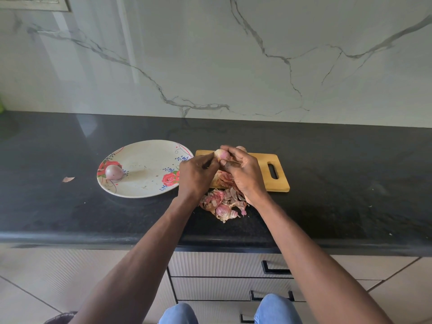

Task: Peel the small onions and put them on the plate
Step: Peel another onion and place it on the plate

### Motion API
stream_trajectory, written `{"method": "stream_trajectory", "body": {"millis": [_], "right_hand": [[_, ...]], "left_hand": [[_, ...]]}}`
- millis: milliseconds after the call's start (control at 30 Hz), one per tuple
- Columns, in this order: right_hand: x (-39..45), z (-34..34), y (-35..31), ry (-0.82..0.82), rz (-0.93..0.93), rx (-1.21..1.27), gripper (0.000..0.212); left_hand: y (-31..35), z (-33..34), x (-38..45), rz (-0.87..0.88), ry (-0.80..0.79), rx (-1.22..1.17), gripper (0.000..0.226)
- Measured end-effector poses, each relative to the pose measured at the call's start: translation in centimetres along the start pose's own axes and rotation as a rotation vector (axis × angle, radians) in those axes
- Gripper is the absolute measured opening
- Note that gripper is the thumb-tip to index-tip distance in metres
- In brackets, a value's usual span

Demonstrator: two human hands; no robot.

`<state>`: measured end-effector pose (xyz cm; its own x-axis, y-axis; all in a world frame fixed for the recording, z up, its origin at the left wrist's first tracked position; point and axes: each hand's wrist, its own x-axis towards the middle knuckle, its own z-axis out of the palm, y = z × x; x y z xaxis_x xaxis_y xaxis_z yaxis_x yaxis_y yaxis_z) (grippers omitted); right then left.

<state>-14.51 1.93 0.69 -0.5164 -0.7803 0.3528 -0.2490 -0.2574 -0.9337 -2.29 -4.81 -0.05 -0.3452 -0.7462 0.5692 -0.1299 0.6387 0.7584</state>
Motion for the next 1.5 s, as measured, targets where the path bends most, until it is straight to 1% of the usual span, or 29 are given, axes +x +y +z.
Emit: {"method": "stream_trajectory", "body": {"millis": [167,433,500,600,667,800,867,1000,1100,1167,1267,1367,1433,1500], "right_hand": [[0.0,0.1,0.1,-0.014,0.025,0.049,0.033],[-0.3,0.0,-1.0,-0.039,0.112,0.191,0.032],[-0.3,0.0,-1.3,-0.039,0.159,0.308,0.031],[-0.1,-0.4,-1.5,-0.054,0.249,0.546,0.025],[0.1,-0.5,-1.5,-0.058,0.286,0.602,0.022],[0.2,-0.7,-1.5,-0.058,0.305,0.558,0.021],[0.3,-0.6,-1.5,-0.06,0.315,0.556,0.023],[0.3,-0.7,-1.2,-0.047,0.342,0.566,0.025],[0.3,-0.6,-1.3,-0.021,0.345,0.53,0.019],[0.2,-0.7,-1.6,0.002,0.341,0.493,0.02],[0.3,-0.7,-1.2,0.022,0.323,0.379,0.022],[0.4,-0.6,-0.5,0.056,0.26,0.194,0.021],[0.4,-0.7,-0.5,0.079,0.22,0.1,0.019],[0.3,-0.7,-0.7,0.09,0.167,0.043,0.018]], "left_hand": [[-0.2,0.1,0.0,0.012,-0.001,0.021,0.027],[0.6,-0.1,0.0,-0.047,0.008,-0.066,0.015],[0.9,-0.2,-0.1,-0.072,0.016,-0.078,0.015],[0.7,-0.3,0.4,-0.141,0.037,-0.071,0.021],[0.9,-0.3,0.5,-0.178,0.031,-0.083,0.018],[1.2,-0.2,0.5,-0.182,-0.001,-0.075,0.017],[0.9,-0.2,0.6,-0.202,0.016,-0.043,0.017],[0.4,-0.4,0.9,-0.191,0.021,-0.01,0.024],[0.8,-0.7,0.9,-0.162,-0.013,-0.092,0.035],[1.1,-1.0,0.8,-0.173,-0.048,-0.188,0.035],[1.1,-1.0,0.7,-0.19,-0.111,-0.251,0.028],[1.2,-1.0,0.5,-0.15,-0.145,-0.241,0.025],[1.4,-1.2,0.4,-0.144,-0.158,-0.25,0.032],[1.5,-1.3,0.3,-0.142,-0.161,-0.238,0.047]]}}
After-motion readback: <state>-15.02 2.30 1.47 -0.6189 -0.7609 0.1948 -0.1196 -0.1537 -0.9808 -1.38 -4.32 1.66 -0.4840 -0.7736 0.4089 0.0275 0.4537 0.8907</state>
